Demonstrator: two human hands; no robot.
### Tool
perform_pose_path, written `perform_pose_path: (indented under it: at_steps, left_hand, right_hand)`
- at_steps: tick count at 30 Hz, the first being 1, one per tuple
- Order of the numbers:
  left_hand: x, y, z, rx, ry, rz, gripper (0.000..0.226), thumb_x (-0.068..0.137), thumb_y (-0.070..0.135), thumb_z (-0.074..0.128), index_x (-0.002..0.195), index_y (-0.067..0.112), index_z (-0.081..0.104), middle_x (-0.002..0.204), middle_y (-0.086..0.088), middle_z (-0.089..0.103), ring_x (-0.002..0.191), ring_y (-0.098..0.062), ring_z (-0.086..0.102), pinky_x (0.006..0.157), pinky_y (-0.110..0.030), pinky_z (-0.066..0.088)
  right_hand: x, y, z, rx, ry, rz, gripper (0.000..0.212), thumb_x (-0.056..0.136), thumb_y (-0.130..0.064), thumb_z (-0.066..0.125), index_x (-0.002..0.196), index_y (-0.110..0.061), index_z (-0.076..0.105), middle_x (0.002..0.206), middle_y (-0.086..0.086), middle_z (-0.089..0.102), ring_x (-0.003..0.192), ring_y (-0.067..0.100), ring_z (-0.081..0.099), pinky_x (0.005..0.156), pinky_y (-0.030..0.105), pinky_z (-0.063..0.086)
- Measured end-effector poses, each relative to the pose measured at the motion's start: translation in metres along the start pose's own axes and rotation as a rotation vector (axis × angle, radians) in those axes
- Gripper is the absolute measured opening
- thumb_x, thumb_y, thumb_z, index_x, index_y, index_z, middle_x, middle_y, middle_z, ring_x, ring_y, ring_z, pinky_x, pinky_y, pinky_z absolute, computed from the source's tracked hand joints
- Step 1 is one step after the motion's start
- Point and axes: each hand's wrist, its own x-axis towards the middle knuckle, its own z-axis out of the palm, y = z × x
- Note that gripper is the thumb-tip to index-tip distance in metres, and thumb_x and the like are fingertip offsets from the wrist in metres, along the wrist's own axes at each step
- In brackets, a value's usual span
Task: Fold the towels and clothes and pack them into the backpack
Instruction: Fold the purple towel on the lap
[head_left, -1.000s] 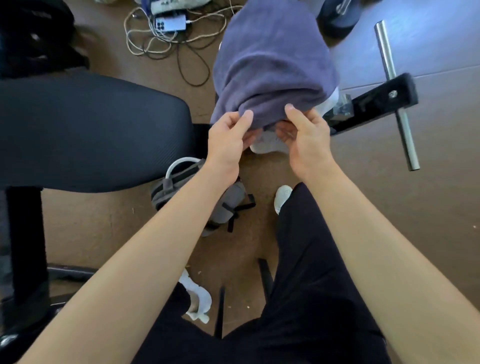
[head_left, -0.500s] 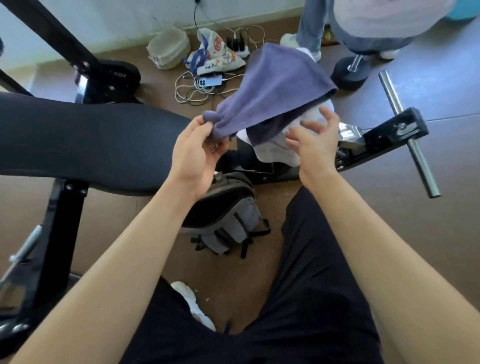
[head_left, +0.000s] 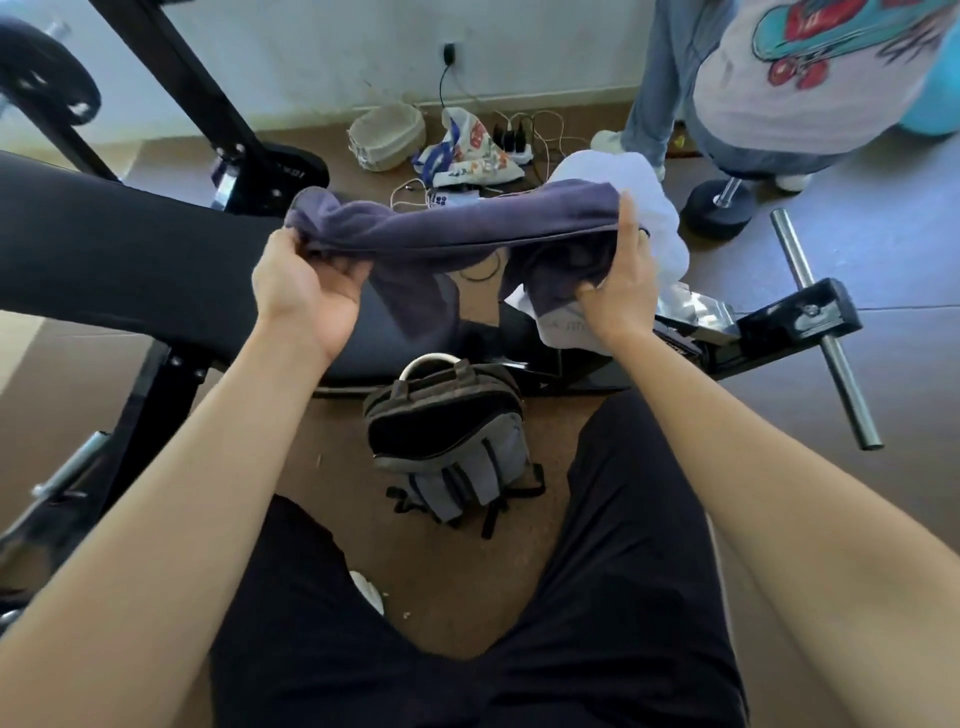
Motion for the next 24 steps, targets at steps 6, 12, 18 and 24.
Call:
perform_pose_path:
  at_steps: [6, 12, 18, 24]
  left_hand:
    - [0.012, 0.004, -0.021, 0.320, 0.149, -0.042, 0.027, 0.105, 0.029, 0.044, 0.101, 0.013, 0.065, 0.113, -0.015, 0.067, 0.102, -0.028, 0.065, 0.078, -0.034, 0.057]
    - [-0.001, 0.003, -0.037, 0.369, 0.060, 0.149, 0.020, 0.105, 0.008, 0.040, 0.103, 0.017, 0.058, 0.097, -0.005, 0.065, 0.086, -0.017, 0.064, 0.078, -0.031, 0.058]
    - [-0.010, 0.020, -0.066, 0.622, 0.046, 0.304, 0.037, 0.104, 0.003, 0.040, 0.103, 0.026, 0.068, 0.094, 0.006, 0.073, 0.082, -0.010, 0.068, 0.069, -0.029, 0.056]
    - [-0.011, 0.038, -0.116, 1.032, 0.024, 0.355, 0.056, 0.086, -0.007, 0.052, 0.135, 0.017, 0.064, 0.126, -0.002, 0.066, 0.113, -0.015, 0.064, 0.094, -0.028, 0.055]
  right_hand:
    - [-0.019, -0.010, 0.011, -0.294, 0.089, -0.120, 0.053, 0.082, -0.020, 0.062, 0.132, -0.030, 0.048, 0.125, 0.014, 0.046, 0.114, 0.037, 0.046, 0.089, 0.048, 0.045]
    - [-0.023, -0.024, 0.017, -0.131, 0.049, -0.099, 0.018, 0.094, -0.019, 0.057, 0.104, -0.014, 0.071, 0.113, 0.014, 0.053, 0.106, 0.032, 0.050, 0.087, 0.045, 0.047]
    - [-0.033, -0.087, 0.013, 0.404, -0.184, -0.049, 0.007, 0.087, -0.024, 0.059, 0.091, -0.027, 0.064, 0.093, -0.001, 0.063, 0.086, 0.024, 0.065, 0.083, 0.045, 0.058]
    - [-0.047, -0.104, 0.009, 0.441, -0.222, 0.041, 0.028, 0.085, -0.033, 0.066, 0.061, -0.024, 0.055, 0.060, 0.001, 0.063, 0.059, 0.026, 0.070, 0.060, 0.044, 0.057]
